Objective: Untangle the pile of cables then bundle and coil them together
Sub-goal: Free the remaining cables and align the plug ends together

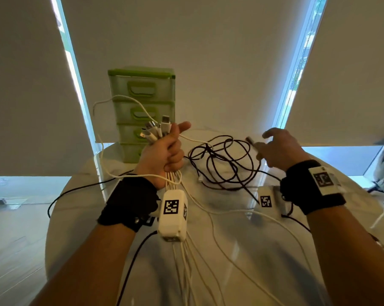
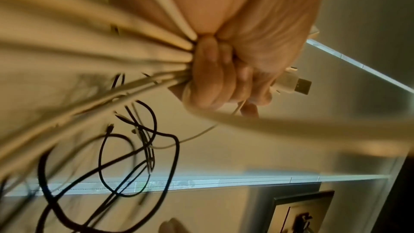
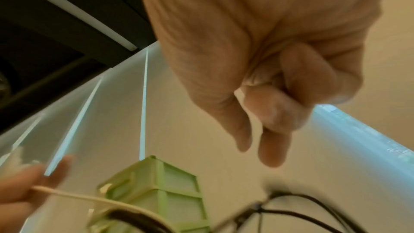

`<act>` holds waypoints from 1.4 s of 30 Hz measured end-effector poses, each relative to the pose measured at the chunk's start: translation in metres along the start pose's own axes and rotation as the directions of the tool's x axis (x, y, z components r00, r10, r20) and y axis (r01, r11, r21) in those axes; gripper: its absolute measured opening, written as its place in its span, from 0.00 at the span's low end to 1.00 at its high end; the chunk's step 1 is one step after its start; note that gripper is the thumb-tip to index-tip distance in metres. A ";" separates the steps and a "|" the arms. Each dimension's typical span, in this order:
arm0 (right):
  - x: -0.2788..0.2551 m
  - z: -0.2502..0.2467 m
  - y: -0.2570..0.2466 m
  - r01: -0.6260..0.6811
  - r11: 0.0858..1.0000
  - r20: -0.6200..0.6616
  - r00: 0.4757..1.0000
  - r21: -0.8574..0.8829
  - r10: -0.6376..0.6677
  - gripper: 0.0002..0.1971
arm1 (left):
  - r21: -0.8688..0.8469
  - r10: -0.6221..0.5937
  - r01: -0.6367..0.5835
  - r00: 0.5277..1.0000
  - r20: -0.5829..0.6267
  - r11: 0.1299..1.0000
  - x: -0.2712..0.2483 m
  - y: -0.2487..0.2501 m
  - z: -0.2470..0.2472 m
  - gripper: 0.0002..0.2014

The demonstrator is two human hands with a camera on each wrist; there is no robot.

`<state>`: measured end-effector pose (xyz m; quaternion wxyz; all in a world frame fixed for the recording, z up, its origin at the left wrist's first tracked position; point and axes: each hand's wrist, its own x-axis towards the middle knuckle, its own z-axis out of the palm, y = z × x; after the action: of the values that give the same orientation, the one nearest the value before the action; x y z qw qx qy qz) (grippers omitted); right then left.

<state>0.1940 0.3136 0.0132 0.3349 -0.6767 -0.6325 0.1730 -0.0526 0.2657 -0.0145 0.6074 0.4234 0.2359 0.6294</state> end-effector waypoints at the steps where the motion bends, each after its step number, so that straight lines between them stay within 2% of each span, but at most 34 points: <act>1: -0.002 0.002 -0.005 0.042 0.999 0.054 0.998 0.019 -0.043 0.20 | 0.005 0.001 -0.001 1.000 0.014 1.000 0.000 -0.002 0.000 0.16; 3: -0.019 0.008 -0.024 0.193 0.976 0.214 0.954 0.101 -0.211 0.24 | -0.003 -0.001 0.001 0.999 0.049 1.000 0.001 -0.004 0.001 0.16; 5: -0.038 0.020 -0.043 0.323 0.934 0.395 0.846 0.156 -0.358 0.26 | 0.001 -0.003 0.003 0.997 0.080 1.000 0.001 -0.004 0.002 0.16; 6: -0.045 0.026 -0.051 0.369 0.915 0.438 0.804 0.161 -0.401 0.22 | 0.007 -0.007 0.006 0.995 0.095 1.000 0.000 -0.004 0.003 0.16; 7: -0.047 0.032 -0.055 0.413 0.897 0.437 0.786 0.155 -0.437 0.15 | 0.023 -0.007 0.004 0.995 0.101 1.000 -0.001 -0.003 0.004 0.16; 8: -0.047 0.033 -0.057 0.449 0.880 0.385 0.794 0.153 -0.471 0.10 | 0.045 -0.010 0.006 0.995 0.095 0.999 -0.002 -0.003 0.007 0.17; 10: -0.046 0.027 -0.061 0.474 0.857 0.243 0.824 0.201 -0.512 0.09 | 0.140 -0.032 0.027 0.999 0.033 0.990 -0.002 -0.005 0.010 0.17; 12: -0.050 0.014 -0.065 0.439 0.811 0.189 0.823 0.388 -0.536 0.10 | 0.297 -0.080 0.087 0.996 -0.035 0.951 -0.004 -0.010 0.016 0.09; 14: -0.054 0.006 -0.069 0.382 0.732 0.202 0.795 0.565 -0.572 0.11 | 0.438 -0.130 0.146 0.989 -0.066 0.887 -0.006 -0.019 0.020 0.19; 15: -0.055 0.005 -0.069 0.377 0.713 0.204 0.786 0.591 -0.584 0.11 | 0.473 -0.134 0.154 0.988 -0.076 0.868 -0.006 -0.024 0.023 0.22; 17: -0.052 0.011 -0.065 0.420 0.750 0.217 0.781 0.511 -0.586 0.11 | 0.468 -0.107 0.150 0.987 -0.119 0.871 -0.007 -0.024 0.026 0.19; 18: -0.049 0.016 -0.061 0.429 0.803 0.267 0.786 0.415 -0.558 0.18 | 0.417 -0.087 0.142 0.985 -0.147 0.898 -0.007 -0.023 0.024 0.16; 19: -0.047 0.020 -0.057 0.407 0.865 0.369 0.786 0.293 -0.496 0.28 | 0.349 -0.071 0.124 0.984 -0.161 0.929 -0.006 -0.020 0.022 0.14; 20: -0.046 0.025 -0.052 0.372 0.914 0.506 0.764 0.161 -0.400 0.34 | 0.289 -0.059 0.101 0.987 -0.151 0.952 -0.005 -0.017 0.019 0.12; 21: -0.047 0.030 -0.049 0.352 0.935 0.637 0.712 0.043 -0.297 0.36 | 0.248 -0.047 0.077 0.991 -0.126 0.966 -0.004 -0.016 0.016 0.11; 22: -0.049 0.036 -0.046 0.350 0.936 0.732 0.646 -0.029 -0.219 0.32 | 0.214 -0.042 0.062 0.994 -0.099 0.975 -0.003 -0.014 0.015 0.10; 23: -0.049 0.042 -0.043 0.357 0.931 0.771 0.612 -0.071 -0.176 0.24 | 0.186 -0.034 0.049 0.996 -0.082 0.981 -0.002 -0.012 0.014 0.10; 24: -0.047 0.048 -0.039 0.373 0.921 0.760 0.629 -0.110 -0.164 0.16 | 0.153 -0.026 0.036 0.997 -0.072 0.988 -0.002 -0.010 0.014 0.11; 26: -0.036 0.055 -0.030 0.383 0.902 0.668 0.726 -0.198 -0.162 0.09 | 0.082 0.018 -0.011 0.997 -0.080 0.997 -0.002 -0.002 0.012 0.11; 29: -0.018 0.051 -0.018 0.271 0.896 0.439 0.893 -0.352 -0.097 0.09 | 0.019 0.108 -0.106 0.988 -0.111 0.994 -0.004 0.012 0.008 0.12; 30: -0.014 0.047 -0.015 0.235 0.886 0.360 0.929 -0.401 -0.084 0.10 | 0.007 0.122 -0.122 0.987 -0.108 0.993 -0.005 0.015 0.008 0.12; 32: -0.013 0.037 -0.016 0.186 0.881 0.250 0.965 -0.435 -0.080 0.11 | -0.010 0.125 -0.126 0.989 -0.078 0.992 -0.006 0.014 0.010 0.14; 34: -0.019 0.030 -0.026 0.239 0.917 0.249 0.955 -0.320 -0.161 0.15 | -0.007 0.109 -0.109 0.993 -0.041 0.994 -0.007 0.010 0.014 0.14; 35: -0.025 0.028 -0.034 0.287 0.941 0.292 0.929 -0.182 -0.227 0.18 | -0.006 0.098 -0.098 0.995 -0.016 0.995 -0.008 0.008 0.016 0.13; 37: -0.042 0.029 -0.051 0.327 0.941 0.408 0.850 0.087 -0.333 0.29 | -0.003 0.075 -0.074 0.997 0.035 0.997 -0.009 0.004 0.021 0.11; 38: -0.048 0.033 -0.056 0.339 0.930 0.460 0.810 0.139 -0.364 0.31 | 0.000 0.063 -0.064 0.996 0.060 0.998 -0.010 0.003 0.023 0.10; 39: -0.051 0.038 -0.058 0.372 0.917 0.490 0.778 0.146 -0.394 0.30 | 0.004 0.054 -0.054 0.995 0.083 0.999 -0.012 0.002 0.025 0.10; 40: -0.051 0.042 -0.057 0.419 0.897 0.485 0.761 0.140 -0.431 0.25 | 0.012 0.047 -0.049 0.994 0.103 0.999 -0.013 0.002 0.026 0.10; 42: -0.046 0.042 -0.056 0.477 0.868 0.387 0.780 0.139 -0.491 0.11 | 0.042 0.034 -0.039 0.992 0.122 0.998 -0.014 0.003 0.028 0.12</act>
<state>0.1180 0.2772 0.0121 0.2390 -0.4341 -0.8377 0.2295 -0.0326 0.2456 -0.0010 0.5995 0.4785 0.2046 0.6080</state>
